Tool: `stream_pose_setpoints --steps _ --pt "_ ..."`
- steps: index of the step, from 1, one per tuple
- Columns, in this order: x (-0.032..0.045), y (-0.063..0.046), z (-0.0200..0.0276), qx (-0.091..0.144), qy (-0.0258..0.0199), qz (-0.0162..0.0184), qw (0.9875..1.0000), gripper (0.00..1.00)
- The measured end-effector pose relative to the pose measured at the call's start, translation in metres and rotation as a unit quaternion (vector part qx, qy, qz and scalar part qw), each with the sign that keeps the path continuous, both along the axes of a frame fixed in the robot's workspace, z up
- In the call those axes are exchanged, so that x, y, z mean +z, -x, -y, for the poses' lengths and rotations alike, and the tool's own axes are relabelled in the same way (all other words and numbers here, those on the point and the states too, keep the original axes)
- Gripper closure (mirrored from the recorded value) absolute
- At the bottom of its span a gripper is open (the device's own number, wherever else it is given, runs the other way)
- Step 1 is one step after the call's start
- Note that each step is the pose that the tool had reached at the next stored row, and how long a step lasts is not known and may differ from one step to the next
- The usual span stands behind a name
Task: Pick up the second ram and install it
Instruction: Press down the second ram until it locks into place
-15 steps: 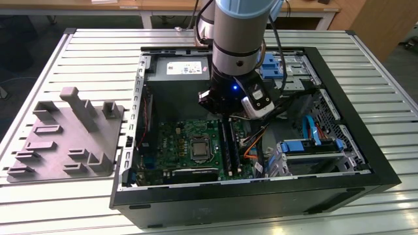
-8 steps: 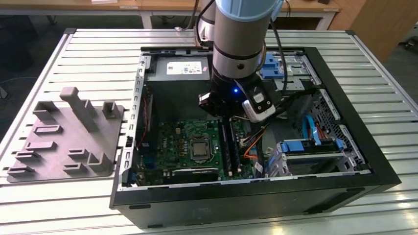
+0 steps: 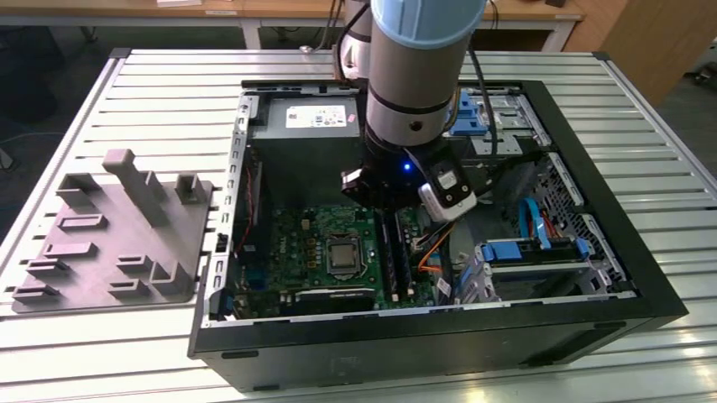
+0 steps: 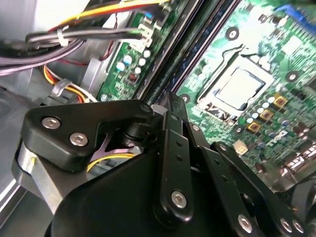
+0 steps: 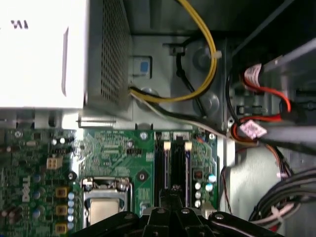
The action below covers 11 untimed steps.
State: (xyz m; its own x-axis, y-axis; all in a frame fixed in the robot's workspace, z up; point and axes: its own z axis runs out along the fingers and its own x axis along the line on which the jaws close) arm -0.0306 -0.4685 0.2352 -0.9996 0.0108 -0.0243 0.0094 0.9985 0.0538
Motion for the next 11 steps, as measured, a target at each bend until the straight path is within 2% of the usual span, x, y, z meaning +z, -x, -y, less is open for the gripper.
stream_pose_setpoints --steps 8,11 --pt "0.0000 0.000 0.0232 0.000 -0.0003 0.0000 1.0000 0.90" --pt "0.0000 0.000 0.0302 0.000 -0.0003 0.0000 1.0000 0.90"
